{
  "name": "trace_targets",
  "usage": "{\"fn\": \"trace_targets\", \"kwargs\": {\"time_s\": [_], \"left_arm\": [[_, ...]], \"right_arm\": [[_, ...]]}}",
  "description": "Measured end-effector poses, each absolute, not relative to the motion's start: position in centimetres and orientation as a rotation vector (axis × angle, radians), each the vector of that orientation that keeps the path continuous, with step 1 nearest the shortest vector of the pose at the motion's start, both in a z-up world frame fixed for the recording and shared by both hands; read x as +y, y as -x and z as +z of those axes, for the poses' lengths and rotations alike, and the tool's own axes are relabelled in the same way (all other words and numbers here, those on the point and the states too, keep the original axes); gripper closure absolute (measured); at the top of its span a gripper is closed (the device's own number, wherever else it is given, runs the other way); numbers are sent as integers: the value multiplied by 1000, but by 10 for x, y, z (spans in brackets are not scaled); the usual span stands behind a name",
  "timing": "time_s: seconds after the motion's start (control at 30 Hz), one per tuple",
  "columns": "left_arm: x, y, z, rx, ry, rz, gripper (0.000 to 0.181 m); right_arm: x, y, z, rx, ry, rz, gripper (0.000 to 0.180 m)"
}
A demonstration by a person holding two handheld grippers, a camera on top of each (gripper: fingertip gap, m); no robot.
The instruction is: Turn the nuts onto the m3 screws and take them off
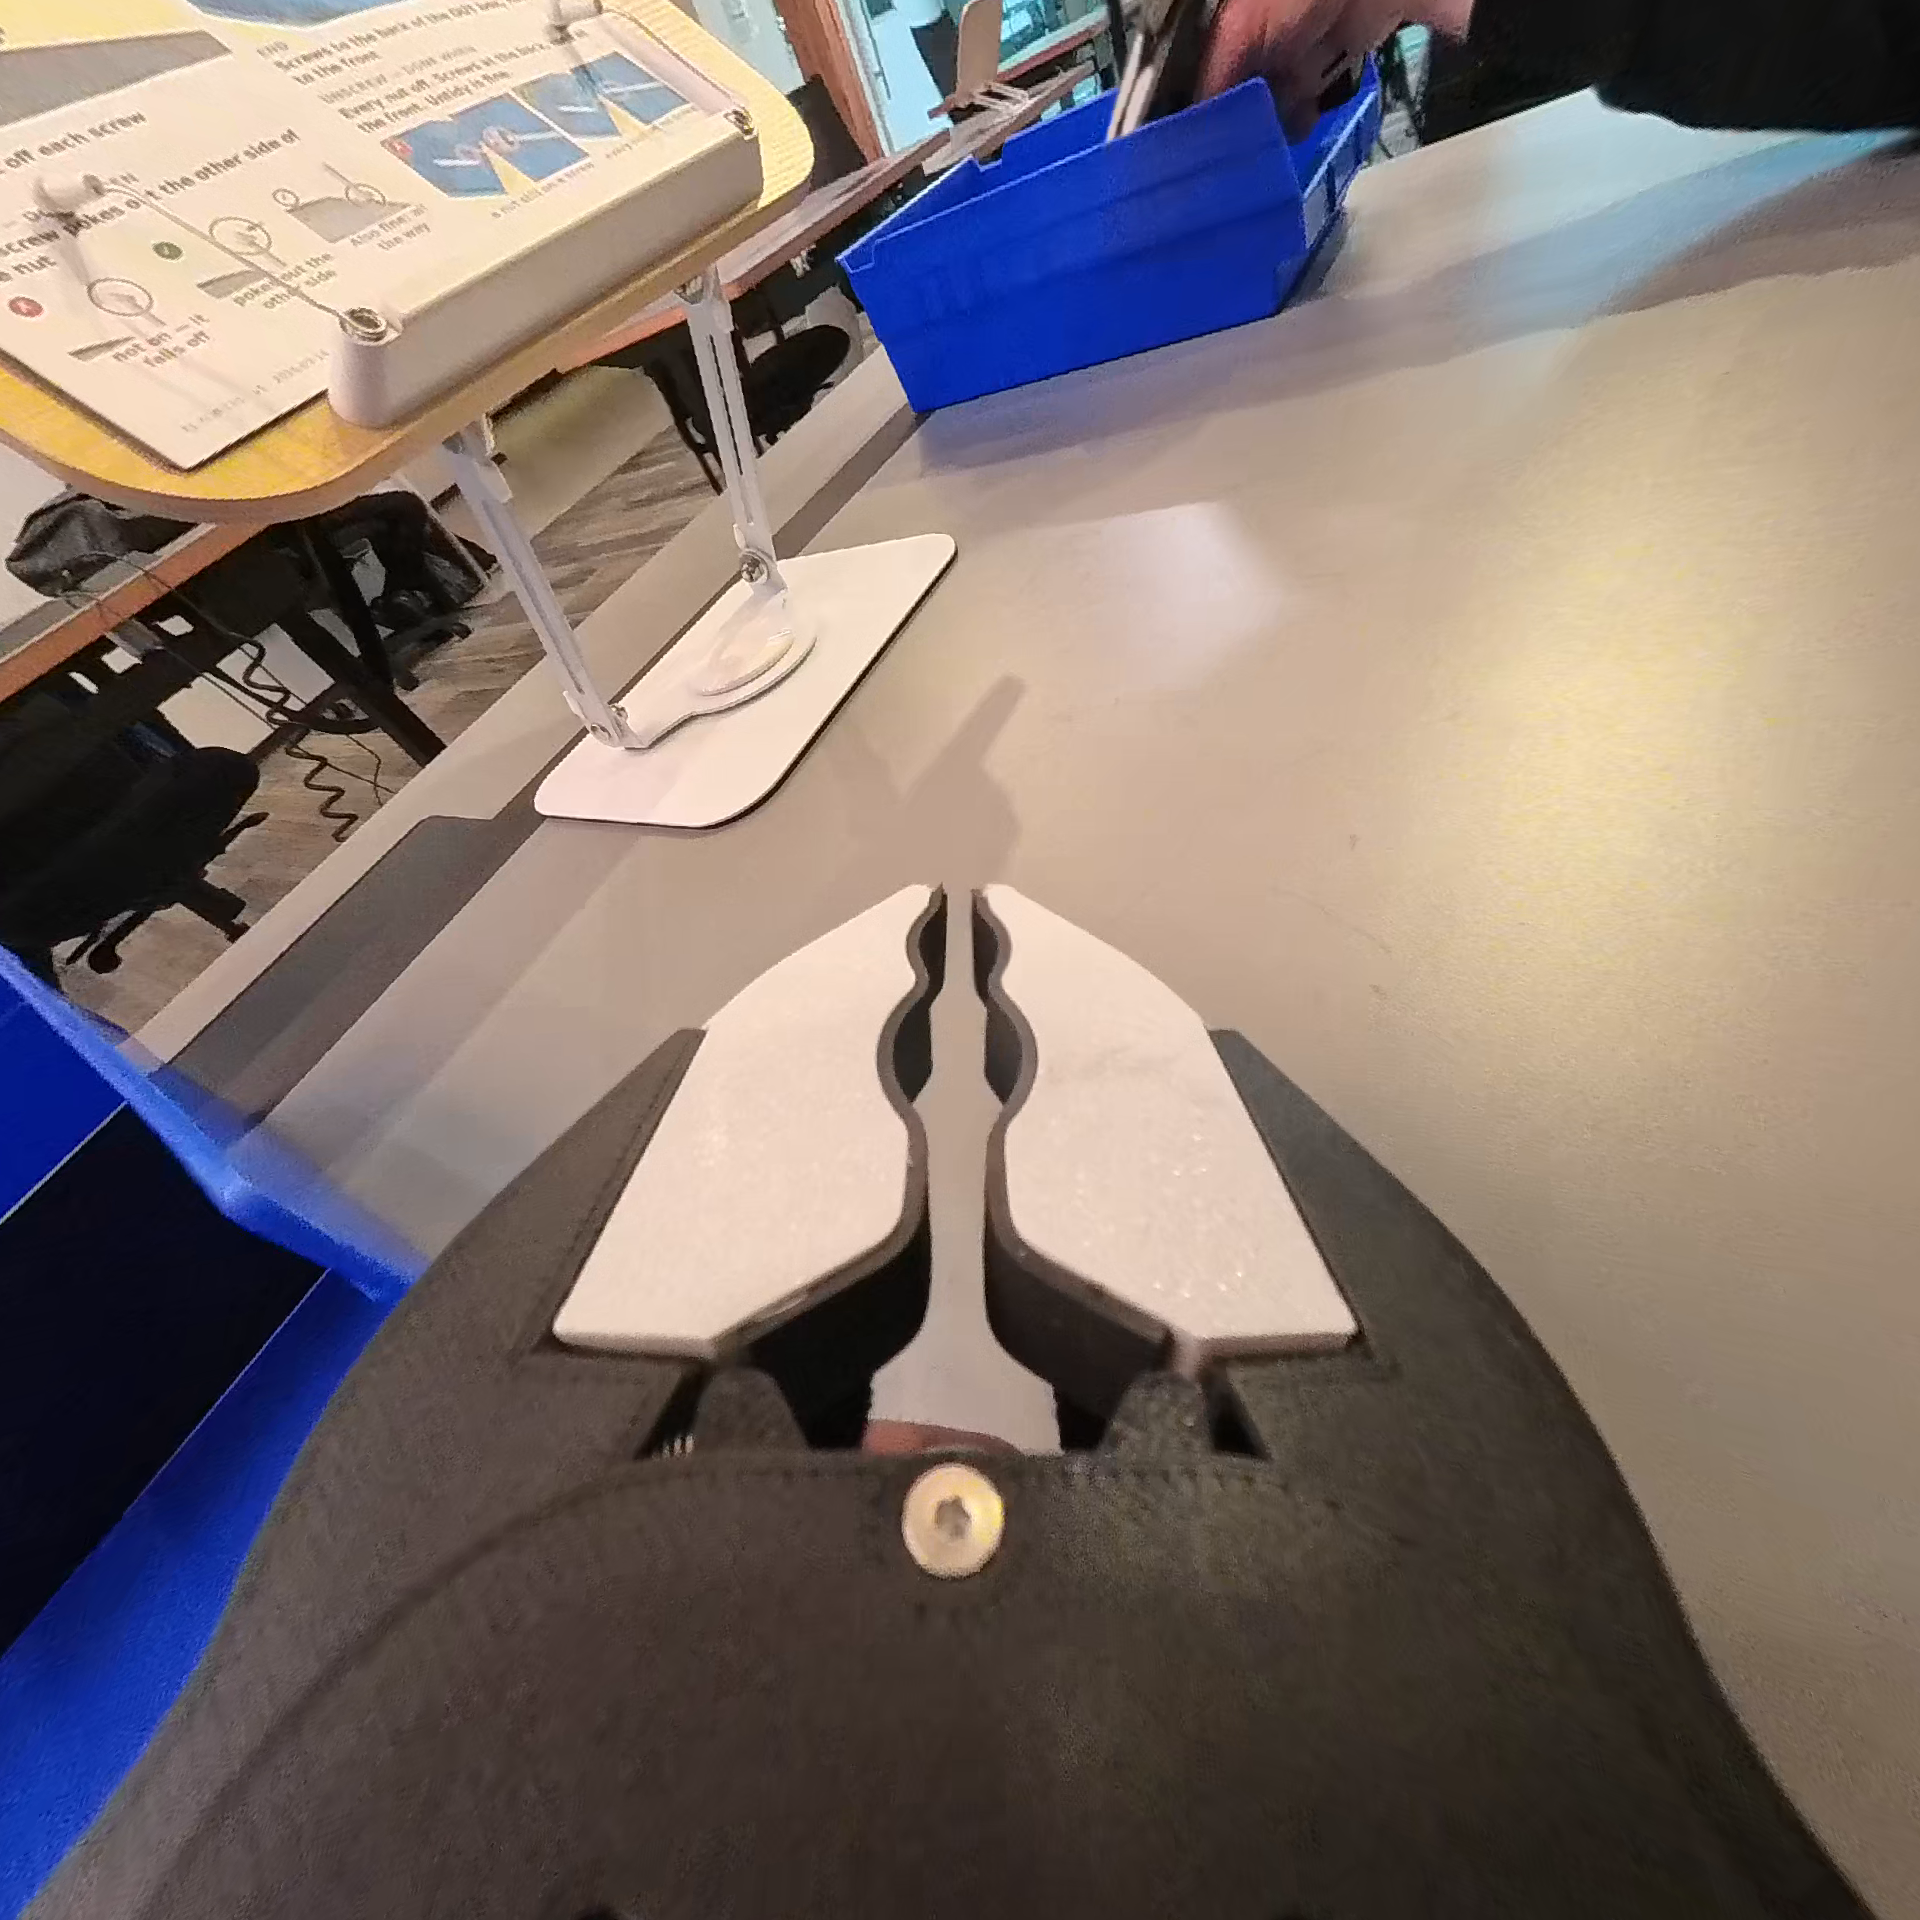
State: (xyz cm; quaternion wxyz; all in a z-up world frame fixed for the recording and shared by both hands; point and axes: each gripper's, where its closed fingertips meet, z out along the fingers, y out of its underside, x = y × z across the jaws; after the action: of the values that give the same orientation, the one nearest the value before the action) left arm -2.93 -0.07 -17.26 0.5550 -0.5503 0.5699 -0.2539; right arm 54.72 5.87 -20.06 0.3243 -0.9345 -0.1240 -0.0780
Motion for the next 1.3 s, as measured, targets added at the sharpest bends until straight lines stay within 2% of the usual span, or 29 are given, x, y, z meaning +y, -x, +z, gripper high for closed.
{"fn": "trace_targets", "kwargs": {"time_s": [0.2, 0.37, 0.5, 0.67, 0.73, 0.83, 0.97, 1.07, 1.17, 1.3], "left_arm": [[-2, 30, -173, 1352, 1303, -604, 175], [-1, 30, -173, 1350, 1305, -600, 172], [2, 36, -167, 1302, 1308, -623, 172], [18, 63, -145, 1193, 1305, -541, 171], [28, 80, -135, 1158, 1308, -468, 170], [45, 108, -124, 1126, 1337, -339, 174], [67, 140, -112, 1083, 1374, -237, 174], [83, 151, -109, 1066, 1396, -210, 174], [98, 156, -117, 1080, 1425, -134, 173], [109, 158, -133, 1151, 1443, -66, 172]], "right_arm": [[61, -541, -222, -356, 2515, -159, 173], [62, -541, -220, -354, 2508, -153, 163], [63, -546, -182, -325, 2405, -237, 165], [52, -527, -97, -342, 2182, -383, 168], [43, -496, -68, -418, 2109, -378, 170], [28, -415, -41, -599, 2012, -108, 174], [15, -305, -31, -895, 1850, 125, 173], [10, -214, -47, -1082, 1732, 408, 174], [8, -131, -87, -1197, 1682, 731, 175], [23, -55, -137, -1222, 1630, 916, 177]]}}
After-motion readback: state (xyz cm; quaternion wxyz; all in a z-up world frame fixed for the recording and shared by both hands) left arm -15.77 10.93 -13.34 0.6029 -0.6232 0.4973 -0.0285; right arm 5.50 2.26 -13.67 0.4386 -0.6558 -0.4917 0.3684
